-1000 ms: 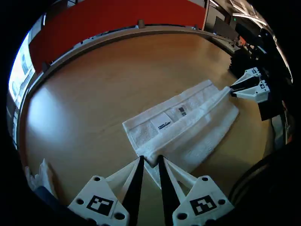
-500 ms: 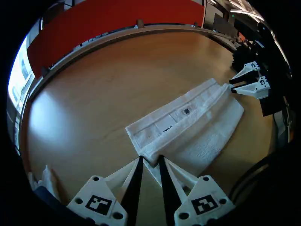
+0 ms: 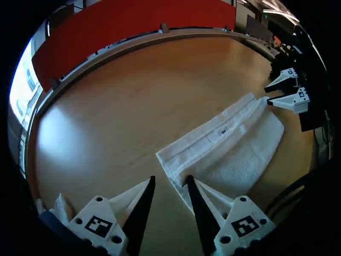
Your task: Fold towel
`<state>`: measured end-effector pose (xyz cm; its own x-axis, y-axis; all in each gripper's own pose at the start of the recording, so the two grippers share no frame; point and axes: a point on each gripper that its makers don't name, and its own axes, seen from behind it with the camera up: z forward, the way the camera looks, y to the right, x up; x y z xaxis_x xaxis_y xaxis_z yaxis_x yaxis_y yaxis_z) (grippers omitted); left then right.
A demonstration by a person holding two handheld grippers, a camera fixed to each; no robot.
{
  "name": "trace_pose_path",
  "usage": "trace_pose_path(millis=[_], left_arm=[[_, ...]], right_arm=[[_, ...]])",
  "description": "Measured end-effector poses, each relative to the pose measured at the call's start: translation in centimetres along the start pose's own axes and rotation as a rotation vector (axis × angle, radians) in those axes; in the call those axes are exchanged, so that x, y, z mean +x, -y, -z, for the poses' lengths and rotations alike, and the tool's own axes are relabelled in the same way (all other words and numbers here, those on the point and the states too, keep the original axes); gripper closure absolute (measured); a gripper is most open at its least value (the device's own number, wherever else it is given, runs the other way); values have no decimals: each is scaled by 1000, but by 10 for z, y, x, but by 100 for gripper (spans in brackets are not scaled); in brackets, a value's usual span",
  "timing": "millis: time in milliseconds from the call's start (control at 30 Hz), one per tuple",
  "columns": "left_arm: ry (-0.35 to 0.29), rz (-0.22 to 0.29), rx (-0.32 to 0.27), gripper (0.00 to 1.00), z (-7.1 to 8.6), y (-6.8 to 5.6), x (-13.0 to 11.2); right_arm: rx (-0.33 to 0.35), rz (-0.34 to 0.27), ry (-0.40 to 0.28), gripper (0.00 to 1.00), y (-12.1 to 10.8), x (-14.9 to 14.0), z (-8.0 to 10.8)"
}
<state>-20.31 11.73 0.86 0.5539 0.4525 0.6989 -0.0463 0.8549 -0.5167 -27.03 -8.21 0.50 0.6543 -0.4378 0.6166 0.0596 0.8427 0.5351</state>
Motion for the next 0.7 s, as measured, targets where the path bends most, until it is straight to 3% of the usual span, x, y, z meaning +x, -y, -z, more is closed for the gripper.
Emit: trace_pose_path(millis=[167,267,367,700], left_arm=[[-3,-10,12,24,1,6,4],[-9,-9,18,12,3,9,6],[-15,-6,19,9,5,11,7],[-31,5,27,9,15,12,10]], right_arm=[[-19,10,-2,33,-4,2,-1],[-27,9,-6,21,-6,4,0],[-38,5,-11,13,-9,6,0],[-52,-6,-27,12,-9,11,8]])
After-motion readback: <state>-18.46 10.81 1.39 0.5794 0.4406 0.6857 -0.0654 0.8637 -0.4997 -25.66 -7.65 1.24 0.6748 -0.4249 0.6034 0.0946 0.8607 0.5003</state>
